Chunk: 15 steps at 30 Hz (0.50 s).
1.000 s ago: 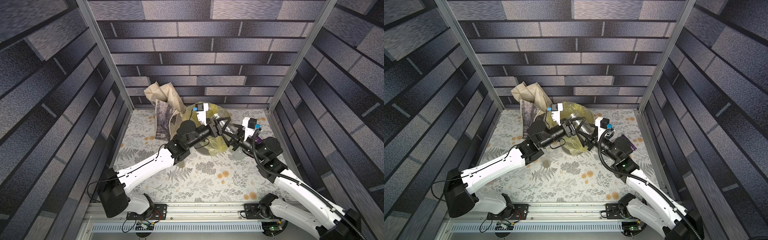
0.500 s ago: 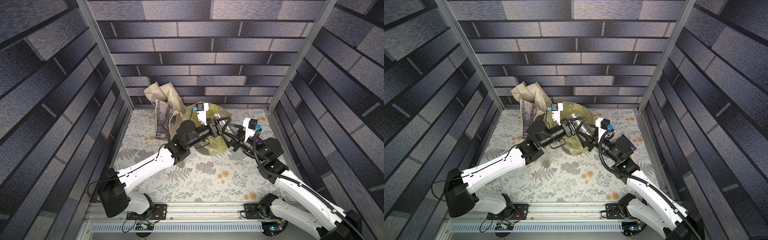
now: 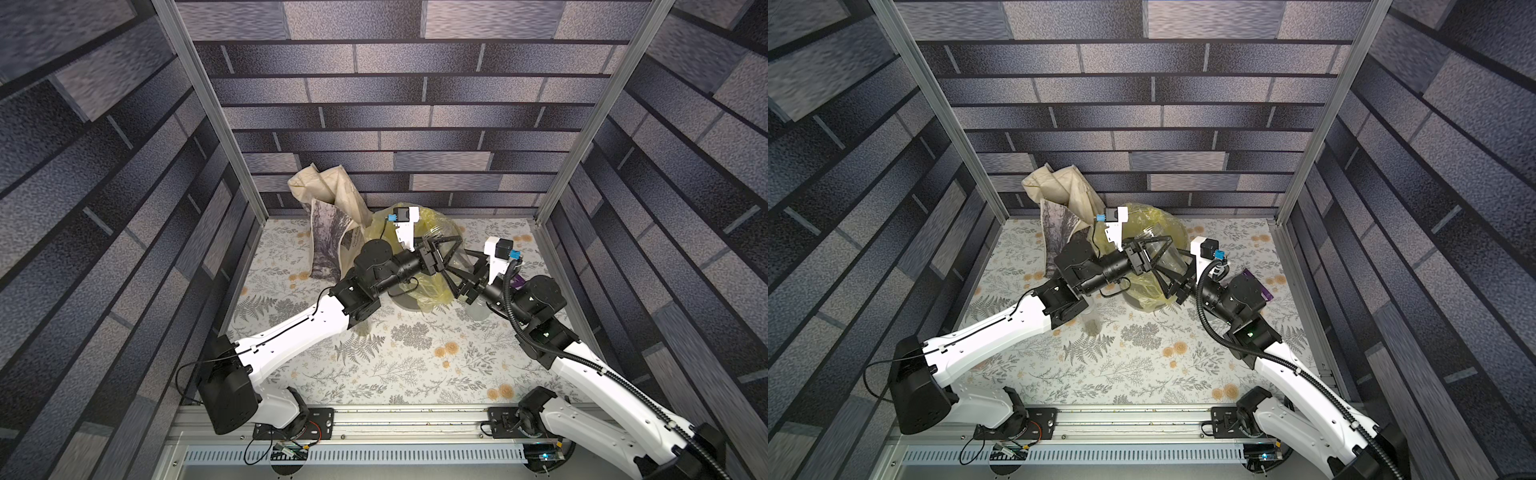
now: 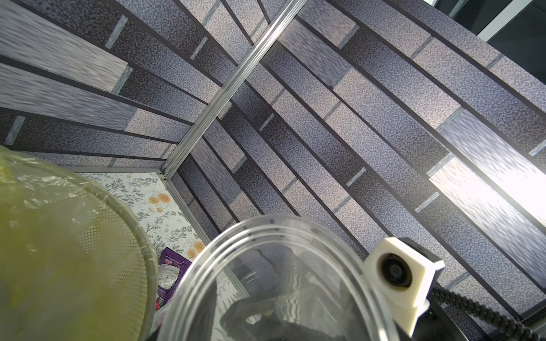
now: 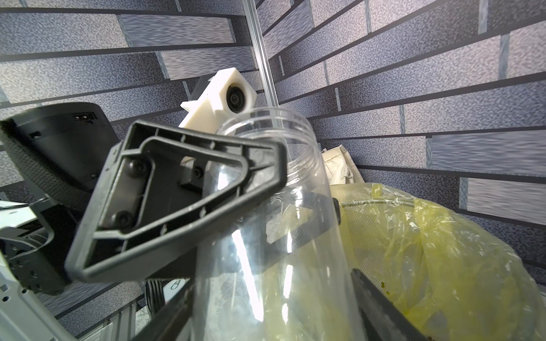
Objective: Empty moldy mung beans from jars
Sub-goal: Place the jar at the center of the board.
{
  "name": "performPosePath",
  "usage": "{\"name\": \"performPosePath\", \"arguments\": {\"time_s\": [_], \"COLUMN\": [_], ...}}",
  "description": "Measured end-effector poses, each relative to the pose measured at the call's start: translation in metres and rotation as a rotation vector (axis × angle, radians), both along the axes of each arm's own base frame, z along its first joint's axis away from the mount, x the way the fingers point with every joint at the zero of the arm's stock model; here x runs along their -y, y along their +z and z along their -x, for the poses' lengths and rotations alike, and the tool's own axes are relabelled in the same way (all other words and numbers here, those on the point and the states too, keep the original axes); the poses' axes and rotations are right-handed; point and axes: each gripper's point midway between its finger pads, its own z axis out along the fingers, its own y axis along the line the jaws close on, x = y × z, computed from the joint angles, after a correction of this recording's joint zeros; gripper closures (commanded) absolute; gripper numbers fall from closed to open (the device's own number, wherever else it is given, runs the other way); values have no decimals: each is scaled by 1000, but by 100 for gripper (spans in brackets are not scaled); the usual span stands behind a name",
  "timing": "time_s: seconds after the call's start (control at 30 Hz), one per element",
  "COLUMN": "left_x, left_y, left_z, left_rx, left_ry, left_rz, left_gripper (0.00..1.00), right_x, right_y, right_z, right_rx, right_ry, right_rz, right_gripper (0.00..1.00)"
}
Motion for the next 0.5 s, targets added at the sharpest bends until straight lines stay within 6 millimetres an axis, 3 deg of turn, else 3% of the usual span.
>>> {"name": "performPosePath", "arguments": {"time_s": [0.3,0.4,0.5], "left_x": [-4,-6,-9], "left_y": [-3,-4,-2], "left_z": [-2,-3,-2], "left_rx": [19,28,38], "left_ry": [13,19,24], "left_rz": [-34,-51,-57], "left_gripper": [40,40,40], "right_x": [1,1,1], "right_y": [-8,-9,-9], "right_z": [-4,-4,-4], "right_rx": [-17,-24,-25], "right_ry": [-22,-20,-23], "right_rz": [28,33,39], "right_gripper": [10,0,0]}}
